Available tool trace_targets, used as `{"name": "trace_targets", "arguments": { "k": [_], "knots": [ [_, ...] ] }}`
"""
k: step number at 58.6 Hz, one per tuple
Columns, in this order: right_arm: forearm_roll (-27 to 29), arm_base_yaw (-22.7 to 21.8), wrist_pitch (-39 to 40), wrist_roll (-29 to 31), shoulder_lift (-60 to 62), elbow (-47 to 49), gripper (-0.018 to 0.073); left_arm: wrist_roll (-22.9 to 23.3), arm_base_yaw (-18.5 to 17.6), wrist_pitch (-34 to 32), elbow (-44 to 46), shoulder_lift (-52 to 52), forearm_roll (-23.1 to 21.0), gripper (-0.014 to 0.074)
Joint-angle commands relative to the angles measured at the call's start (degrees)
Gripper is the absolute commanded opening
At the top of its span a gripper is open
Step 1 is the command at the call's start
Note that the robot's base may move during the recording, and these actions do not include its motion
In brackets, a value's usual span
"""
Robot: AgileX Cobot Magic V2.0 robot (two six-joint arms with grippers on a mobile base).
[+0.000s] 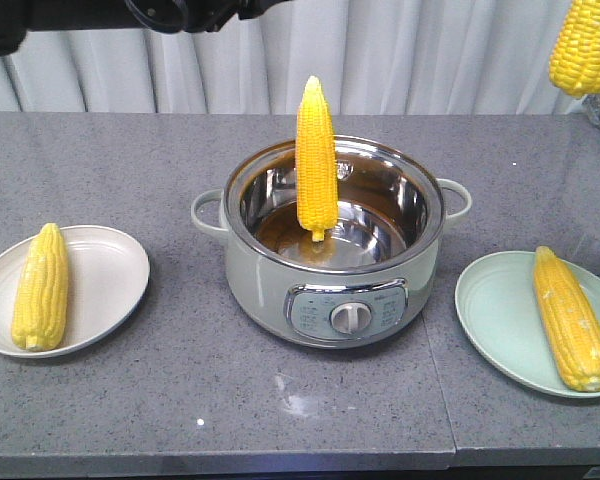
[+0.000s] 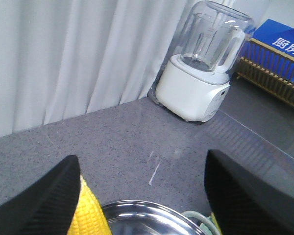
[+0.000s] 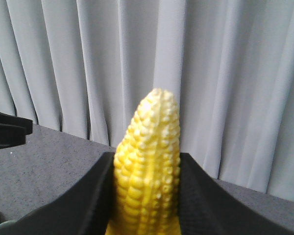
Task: Distribute corn equally
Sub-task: 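Reach the left gripper into the pot and grasp the last cob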
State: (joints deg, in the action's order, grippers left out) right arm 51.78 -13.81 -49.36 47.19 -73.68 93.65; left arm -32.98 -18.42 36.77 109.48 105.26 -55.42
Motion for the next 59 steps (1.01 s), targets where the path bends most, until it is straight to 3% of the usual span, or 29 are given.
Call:
{"name": "trace_targets", "arguments": {
  "k": [1,36,59],
  "knots": [
    [2.06,-0.44,2.91,-0.01,1.33,1.79,-0.0005,2.13,-0.68,-1.27,3.95,1.05,-1.46,0.0526],
    [0.06,-0.44,2.73,-0.01,1.33,1.79,-0.0005,2.61,-3.0,-6.71,5.65,10.99,-1.6,0.0526],
    [-0.57,-0.44,2.73,-0.01,1.33,1.79,-0.0005,2.44,-4.39,-8.09,5.65,14.27,-4.21,0.0517]
  ]
}}
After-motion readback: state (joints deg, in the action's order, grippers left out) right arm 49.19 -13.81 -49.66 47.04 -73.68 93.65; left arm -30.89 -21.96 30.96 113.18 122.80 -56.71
